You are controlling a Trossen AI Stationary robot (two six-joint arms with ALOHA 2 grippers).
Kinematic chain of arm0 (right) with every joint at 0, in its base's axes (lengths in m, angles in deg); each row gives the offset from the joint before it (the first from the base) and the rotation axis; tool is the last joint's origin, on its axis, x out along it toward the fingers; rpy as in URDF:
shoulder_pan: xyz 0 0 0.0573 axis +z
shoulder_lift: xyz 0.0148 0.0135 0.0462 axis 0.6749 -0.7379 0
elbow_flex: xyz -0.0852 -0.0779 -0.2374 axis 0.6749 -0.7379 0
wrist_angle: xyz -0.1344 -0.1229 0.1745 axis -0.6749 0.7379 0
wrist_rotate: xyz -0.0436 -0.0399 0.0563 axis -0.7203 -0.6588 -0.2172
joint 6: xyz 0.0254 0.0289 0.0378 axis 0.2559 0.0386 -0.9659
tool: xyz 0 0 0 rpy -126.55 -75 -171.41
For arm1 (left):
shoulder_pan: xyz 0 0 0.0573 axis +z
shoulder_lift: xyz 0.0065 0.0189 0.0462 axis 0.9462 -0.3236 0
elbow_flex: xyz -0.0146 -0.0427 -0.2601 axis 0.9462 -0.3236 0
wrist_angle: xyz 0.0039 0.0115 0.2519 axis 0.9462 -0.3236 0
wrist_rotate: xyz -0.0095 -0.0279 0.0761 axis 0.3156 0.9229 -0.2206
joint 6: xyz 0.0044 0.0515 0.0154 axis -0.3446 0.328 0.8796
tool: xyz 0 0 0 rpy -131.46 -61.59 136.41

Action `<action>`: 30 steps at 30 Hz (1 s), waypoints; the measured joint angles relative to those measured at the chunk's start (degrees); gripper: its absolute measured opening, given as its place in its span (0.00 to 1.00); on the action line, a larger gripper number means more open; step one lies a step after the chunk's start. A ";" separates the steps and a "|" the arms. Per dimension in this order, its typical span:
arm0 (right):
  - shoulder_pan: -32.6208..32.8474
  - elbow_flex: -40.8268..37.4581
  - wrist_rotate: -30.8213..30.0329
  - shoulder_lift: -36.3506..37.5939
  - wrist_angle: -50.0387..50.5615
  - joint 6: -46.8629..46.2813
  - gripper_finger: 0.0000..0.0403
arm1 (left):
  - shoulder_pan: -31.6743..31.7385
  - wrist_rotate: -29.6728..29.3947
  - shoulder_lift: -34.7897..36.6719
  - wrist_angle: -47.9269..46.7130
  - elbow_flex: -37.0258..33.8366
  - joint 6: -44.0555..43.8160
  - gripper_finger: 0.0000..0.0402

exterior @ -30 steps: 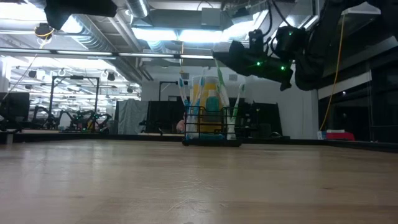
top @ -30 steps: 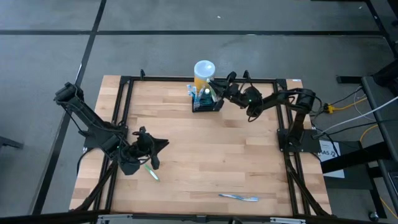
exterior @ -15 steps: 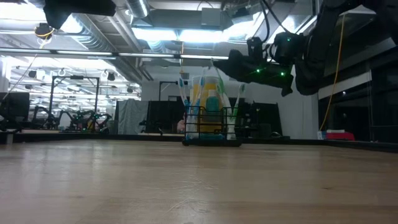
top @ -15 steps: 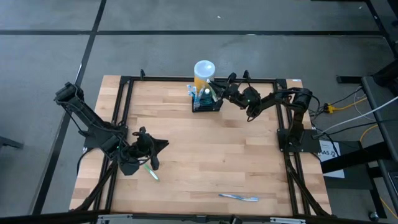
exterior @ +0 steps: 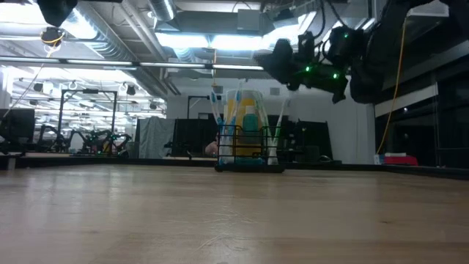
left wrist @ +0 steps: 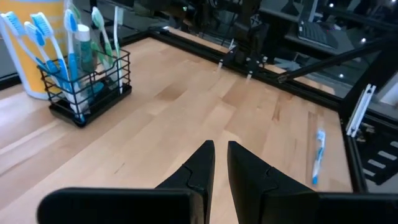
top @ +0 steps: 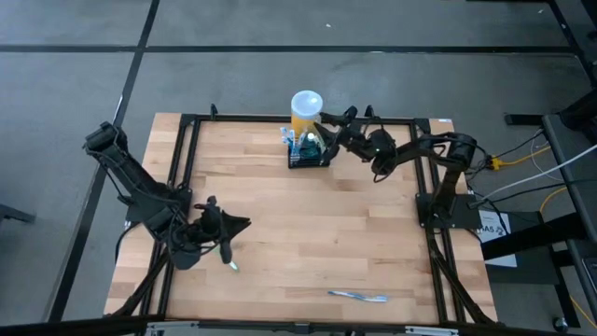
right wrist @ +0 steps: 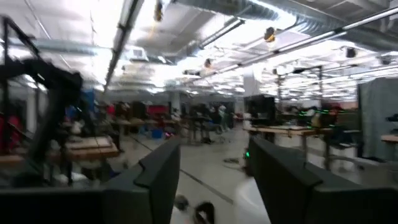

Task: Pick & Place toothbrushing station
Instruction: Put the green toothbrush in the wire organizer

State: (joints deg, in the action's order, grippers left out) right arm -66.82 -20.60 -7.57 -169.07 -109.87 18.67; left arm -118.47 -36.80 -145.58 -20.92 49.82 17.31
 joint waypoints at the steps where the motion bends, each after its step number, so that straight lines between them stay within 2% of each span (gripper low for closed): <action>1: 0.36 -0.07 0.32 0.92 0.07 -0.76 0.49 | -0.39 -0.58 0.00 0.26 0.00 0.00 0.09; 5: 3.38 -1.69 2.74 7.29 3.49 -5.69 0.49 | -1.81 -1.93 0.16 0.58 0.00 1.29 0.09; 8: 9.11 -2.87 3.54 13.73 12.44 -10.11 0.50 | -2.05 -0.02 0.61 0.04 0.00 2.58 0.09; 10: 14.71 -2.87 3.06 18.01 18.45 -12.57 0.50 | -2.02 4.24 0.74 -2.02 0.00 2.83 0.09; 13: 25.30 -2.87 -3.07 23.45 25.98 -14.81 0.50 | -2.30 14.30 0.76 -7.64 0.00 -0.38 0.09; 15: 32.24 -2.87 -10.38 26.45 29.53 -16.16 0.50 | -2.96 20.22 0.76 -14.01 0.00 -7.08 0.09; 17: 38.38 -2.34 -18.08 28.27 32.03 -18.08 0.50 | -3.58 22.23 0.72 -21.43 0.00 -19.82 0.09; 20: 45.21 -0.18 -28.18 29.16 36.60 -18.99 0.50 | -3.62 22.32 0.57 -31.70 0.00 -48.19 0.09; 22: 48.81 2.17 -33.77 29.16 39.88 -18.92 0.50 | -2.83 26.47 -0.61 -37.94 0.00 -65.12 0.09; 23: 50.16 3.58 -35.85 29.15 41.86 -18.76 0.50 | -2.64 27.75 -1.55 -39.44 0.00 -70.61 0.09; 26: 52.80 8.09 -39.64 28.92 48.49 -18.55 0.50 | -0.43 31.49 -3.42 -36.39 -0.02 -72.62 0.09; 28: 53.87 11.00 -40.45 28.90 52.23 -17.82 0.50 | 1.49 31.91 -4.96 -31.01 0.00 -71.87 0.10; 30: 54.74 13.60 -40.53 28.92 55.01 -16.89 0.50 | 2.92 33.76 -5.89 -30.30 0.02 -71.20 0.10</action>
State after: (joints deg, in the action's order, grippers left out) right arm -12.08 -7.00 -48.10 -140.15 -54.87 1.78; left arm -115.55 -3.05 -151.48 -51.22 49.83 -53.89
